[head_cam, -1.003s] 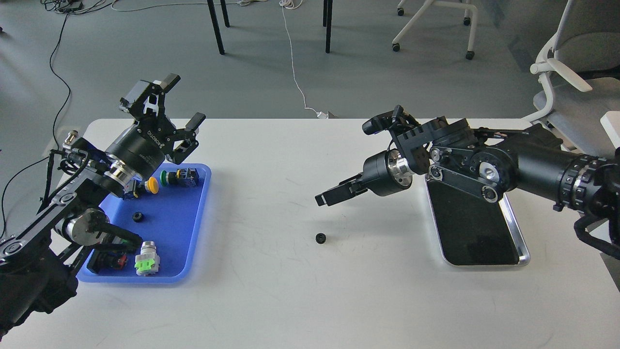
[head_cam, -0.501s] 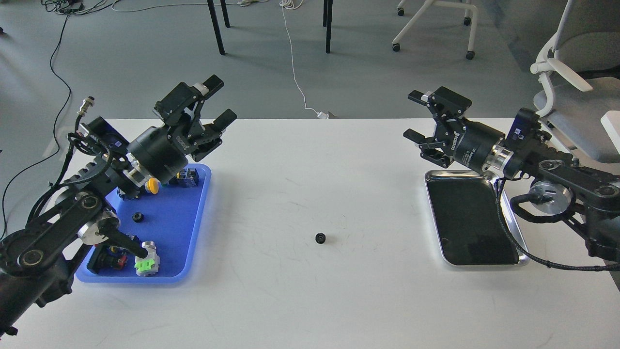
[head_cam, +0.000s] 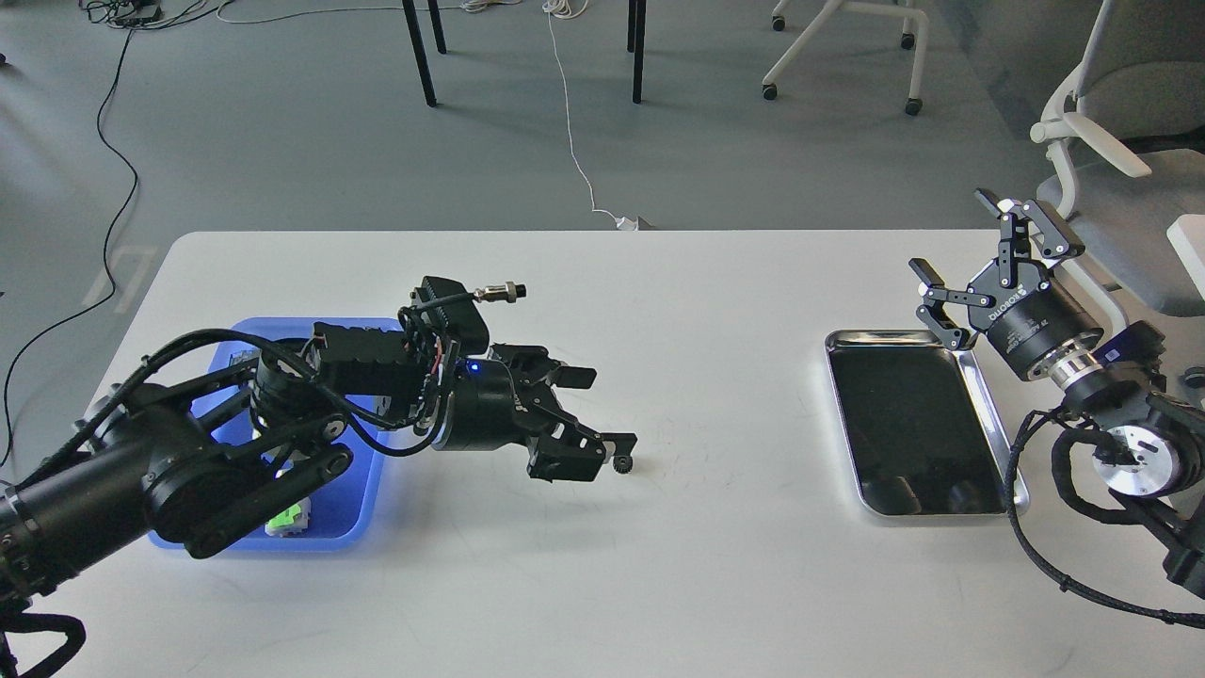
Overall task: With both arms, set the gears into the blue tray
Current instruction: 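Reach the left gripper toward the black gear on the table, then close the left gripper on the black gear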
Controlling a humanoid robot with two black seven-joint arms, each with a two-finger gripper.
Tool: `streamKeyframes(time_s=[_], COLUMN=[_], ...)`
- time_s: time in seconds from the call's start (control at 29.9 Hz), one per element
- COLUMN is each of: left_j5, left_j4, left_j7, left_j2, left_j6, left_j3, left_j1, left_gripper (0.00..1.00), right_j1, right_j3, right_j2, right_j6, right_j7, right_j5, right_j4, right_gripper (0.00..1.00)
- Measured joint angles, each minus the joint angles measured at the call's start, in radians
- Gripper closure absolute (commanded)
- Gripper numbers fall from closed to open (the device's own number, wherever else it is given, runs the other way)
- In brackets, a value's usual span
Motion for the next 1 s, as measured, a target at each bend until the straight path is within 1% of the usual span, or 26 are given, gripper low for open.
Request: streamKeyframes(time_s=[0.1,0.2,0.3,0.43,0.67,0.8,1.0], left_j5=[0.009,0.01,0.01,0.01,0.01,0.01,0.01], left_j4=[0.062,0.141,0.223,0.297,0.337,0.355,0.366], left_j7=[0.0,0.0,0.001,0.001,0.001,0.001,0.001], left_j2=[-0.044,-0.1,-0.161,-0.211,-0.228,-0.227,-0.226], left_j6=[0.006,0.023,0.045,0.055,0.064,0.083,0.09], left_j3=[0.086,0.15,0.191,0.261,0.316,0.318,0.319], left_j1=[-0.064,-0.113,-0.143,-0.169,-0.168,-0.163,-0.153], left_gripper=[0.02,0.05,0.13,0.23,0.38,0.42,0.42], right_j1=[-0.008,-0.013,-0.013,-0.013,-0.013,-0.013,-0.013], right_j3=[0.001,0.001,0.001,0.004,0.006,0.006,0.006], right_j2=[-0.009,-0.01,-0.01,-0.012,-0.017,-0.018,-0.018], right_j6=[0.0,0.0,0.0,0.0,0.0,0.0,0.0], right_j7=[0.0,0.0,0.0,0.0,0.0,0.0,0.0], right_j5=[0.003,0.006,0.006,0.005,0.004,0.004,0.004], right_j4=[0.0,0.001,0.002,0.002,0.002,0.002,0.004], right_gripper=[0.03,0.03,0.03,0.03,0.03,0.03,0.03])
